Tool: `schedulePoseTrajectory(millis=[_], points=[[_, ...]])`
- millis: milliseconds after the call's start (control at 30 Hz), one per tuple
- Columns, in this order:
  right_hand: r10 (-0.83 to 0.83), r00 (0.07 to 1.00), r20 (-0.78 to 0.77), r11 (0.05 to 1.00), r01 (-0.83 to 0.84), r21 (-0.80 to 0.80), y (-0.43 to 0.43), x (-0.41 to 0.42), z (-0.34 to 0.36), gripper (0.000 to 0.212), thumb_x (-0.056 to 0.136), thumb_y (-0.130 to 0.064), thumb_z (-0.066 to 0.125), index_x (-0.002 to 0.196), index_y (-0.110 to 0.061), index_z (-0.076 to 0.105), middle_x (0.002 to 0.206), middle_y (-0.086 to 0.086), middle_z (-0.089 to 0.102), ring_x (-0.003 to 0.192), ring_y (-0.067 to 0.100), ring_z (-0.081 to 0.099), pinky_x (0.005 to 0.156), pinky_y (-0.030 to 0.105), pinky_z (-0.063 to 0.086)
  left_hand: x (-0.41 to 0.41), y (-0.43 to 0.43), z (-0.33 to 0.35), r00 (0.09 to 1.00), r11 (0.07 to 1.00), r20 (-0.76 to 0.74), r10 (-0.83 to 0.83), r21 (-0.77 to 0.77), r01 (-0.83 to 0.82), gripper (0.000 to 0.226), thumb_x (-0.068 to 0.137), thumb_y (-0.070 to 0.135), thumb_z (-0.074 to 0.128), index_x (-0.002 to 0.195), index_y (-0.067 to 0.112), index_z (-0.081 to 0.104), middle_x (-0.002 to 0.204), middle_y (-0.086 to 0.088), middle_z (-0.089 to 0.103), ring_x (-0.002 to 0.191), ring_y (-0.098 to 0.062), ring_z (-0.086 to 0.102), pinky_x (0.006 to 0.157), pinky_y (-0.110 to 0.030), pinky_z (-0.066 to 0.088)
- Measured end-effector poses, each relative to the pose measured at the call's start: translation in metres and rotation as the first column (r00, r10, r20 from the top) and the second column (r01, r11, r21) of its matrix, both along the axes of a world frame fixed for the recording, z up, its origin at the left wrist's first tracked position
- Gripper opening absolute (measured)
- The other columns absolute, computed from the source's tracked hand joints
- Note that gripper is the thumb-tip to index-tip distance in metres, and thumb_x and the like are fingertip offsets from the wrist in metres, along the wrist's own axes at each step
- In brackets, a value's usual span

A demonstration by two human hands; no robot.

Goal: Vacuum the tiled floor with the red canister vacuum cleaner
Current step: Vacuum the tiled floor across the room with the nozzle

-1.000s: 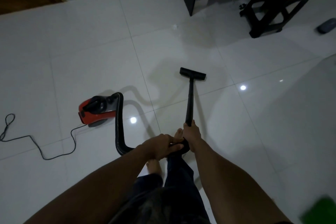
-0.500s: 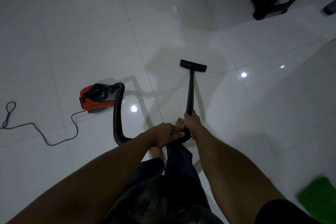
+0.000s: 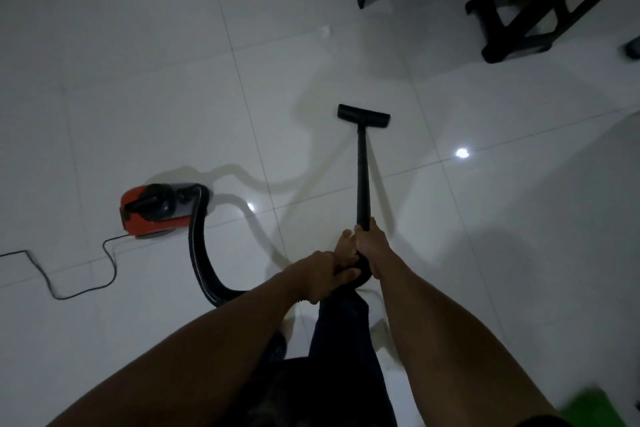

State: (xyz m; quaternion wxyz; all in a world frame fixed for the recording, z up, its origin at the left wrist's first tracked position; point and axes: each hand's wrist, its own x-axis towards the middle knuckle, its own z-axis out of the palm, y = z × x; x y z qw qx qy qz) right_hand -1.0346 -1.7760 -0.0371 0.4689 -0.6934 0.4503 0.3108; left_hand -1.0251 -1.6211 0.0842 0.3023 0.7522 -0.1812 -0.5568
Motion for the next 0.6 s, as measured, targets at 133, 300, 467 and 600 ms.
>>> schedulePoseTrajectory(millis=[133, 300, 467, 600], points=[[0.032, 0.999, -0.010, 0.999, -0.031, 0.032, -0.059, 0.052, 0.003, 0.058, 0.108, -0.035, 0.046, 0.162, -0.030, 0.026, 0.121, 0.014, 0.066, 0.098, 0.033, 0.069, 0.093, 0.049, 0.059, 0.043, -0.057, 0.004, 0.998, 0.998, -0.039, 0.051, 0.042, -0.049, 0.050, 0.107, 0.043, 0.040, 0.152, 0.023, 0.042, 0.133, -0.025, 0.057, 0.125, -0.042, 0.054, 0.098, -0.040, 0.045], [0.087, 0.996, -0.006, 0.995, -0.087, 0.049, -0.123, 0.131, 0.008, 0.056, 0.108, -0.032, 0.048, 0.161, -0.027, 0.030, 0.100, 0.011, 0.064, 0.071, 0.023, 0.062, 0.084, 0.044, 0.060, 0.102, -0.120, -0.002, 0.988, 0.987, -0.018, 0.151, 0.057, -0.150, 0.054, 0.104, 0.053, 0.039, 0.149, 0.025, 0.047, 0.109, -0.014, 0.071, 0.096, -0.023, 0.068, 0.091, -0.041, 0.054], [0.181, 0.983, -0.002, 0.983, -0.181, 0.034, -0.153, 0.203, 0.010, 0.060, 0.107, -0.032, 0.048, 0.162, -0.026, 0.026, 0.111, 0.016, 0.066, 0.073, 0.024, 0.063, 0.087, 0.046, 0.061, 0.160, -0.152, -0.003, 0.971, 0.970, -0.021, 0.240, 0.044, -0.238, 0.052, 0.103, 0.055, 0.040, 0.147, 0.029, 0.048, 0.094, -0.012, 0.074, 0.083, -0.024, 0.072, 0.084, -0.042, 0.059], [0.264, 0.965, 0.003, 0.965, -0.264, 0.007, -0.156, 0.250, 0.008, 0.065, 0.107, -0.033, 0.048, 0.165, -0.026, 0.020, 0.127, 0.021, 0.065, 0.084, 0.029, 0.065, 0.094, 0.052, 0.060, 0.199, -0.159, -0.003, 0.958, 0.956, -0.003, 0.287, 0.067, -0.286, 0.052, 0.103, 0.055, 0.038, 0.150, 0.033, 0.045, 0.117, -0.012, 0.072, 0.102, -0.023, 0.070, 0.090, -0.032, 0.051]])
